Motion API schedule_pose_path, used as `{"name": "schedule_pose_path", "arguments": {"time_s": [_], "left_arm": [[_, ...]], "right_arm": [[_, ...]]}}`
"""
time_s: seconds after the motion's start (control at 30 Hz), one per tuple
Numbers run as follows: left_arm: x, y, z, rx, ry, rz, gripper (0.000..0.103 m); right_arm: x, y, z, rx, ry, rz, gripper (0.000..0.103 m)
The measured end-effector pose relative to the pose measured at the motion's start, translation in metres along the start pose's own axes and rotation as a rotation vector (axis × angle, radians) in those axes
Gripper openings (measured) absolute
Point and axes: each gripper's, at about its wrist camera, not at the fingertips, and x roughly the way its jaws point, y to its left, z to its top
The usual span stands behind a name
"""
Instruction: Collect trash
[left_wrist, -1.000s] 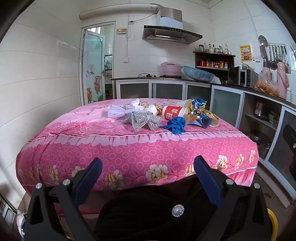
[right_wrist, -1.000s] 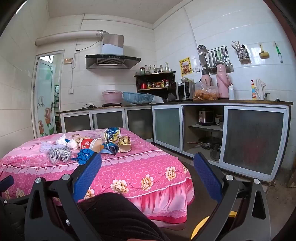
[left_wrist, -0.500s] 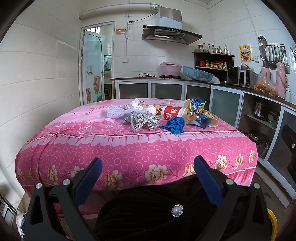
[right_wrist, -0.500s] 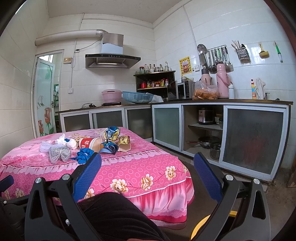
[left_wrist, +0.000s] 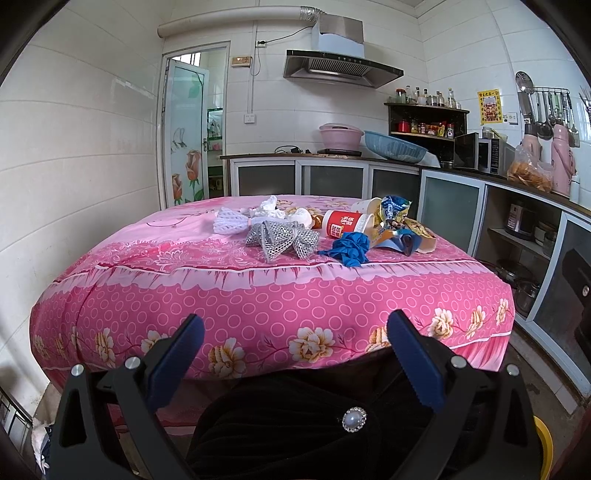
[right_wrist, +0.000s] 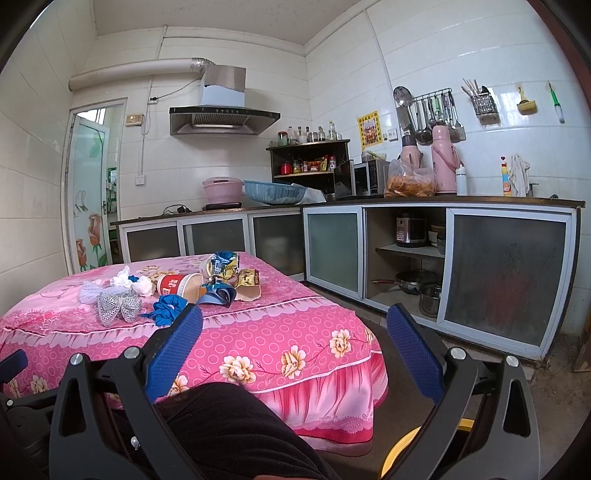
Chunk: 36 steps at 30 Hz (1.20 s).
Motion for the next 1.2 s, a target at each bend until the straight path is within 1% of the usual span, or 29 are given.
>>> {"name": "schedule_pose_path", "arguments": {"time_s": [0.17,0.2,0.57,0.93,1.0,1.1,1.2], "left_arm": [[-0.002,-0.004,0.0,0.0,0.002,0.0,0.095],[0.0,0.001,0.0,-0.001,0.0,0.0,0.095],[0.001,0.001,0.0,-0.002,0.001,-0.001,0.095],[-0.005,-0.008,-0.002,-0.004,0.003,-0.002,0.095],[0.001,0.0,0.0,-0.003,0.002,-0.003,0.095],[0.001,0.0,0.0,-0.003,0.004,-0.003,0.095],[0.0,-0.003,0.0,-0.002,0.004,-0.003,0.095]], "right_arm": [[0.002,-0.001,0.0,0.0,0.002,-0.001,0.096],[0.002,-0.001,0.0,0.0,0.003,-0.001,0.096],[0.005,0.0,-0.004,0.0,0.005,-0.002,0.096],[0.006,0.0,-0.007,0.001,0.005,-0.003,0.096],[0.007,0.0,-0.008,0.002,0.005,-0.004,0.096],[0.01,-0.003,-0.012,0.002,0.005,-0.005,0.096],[0.009,-0.003,-0.009,0.004,0.007,-0.006,0.096]]}}
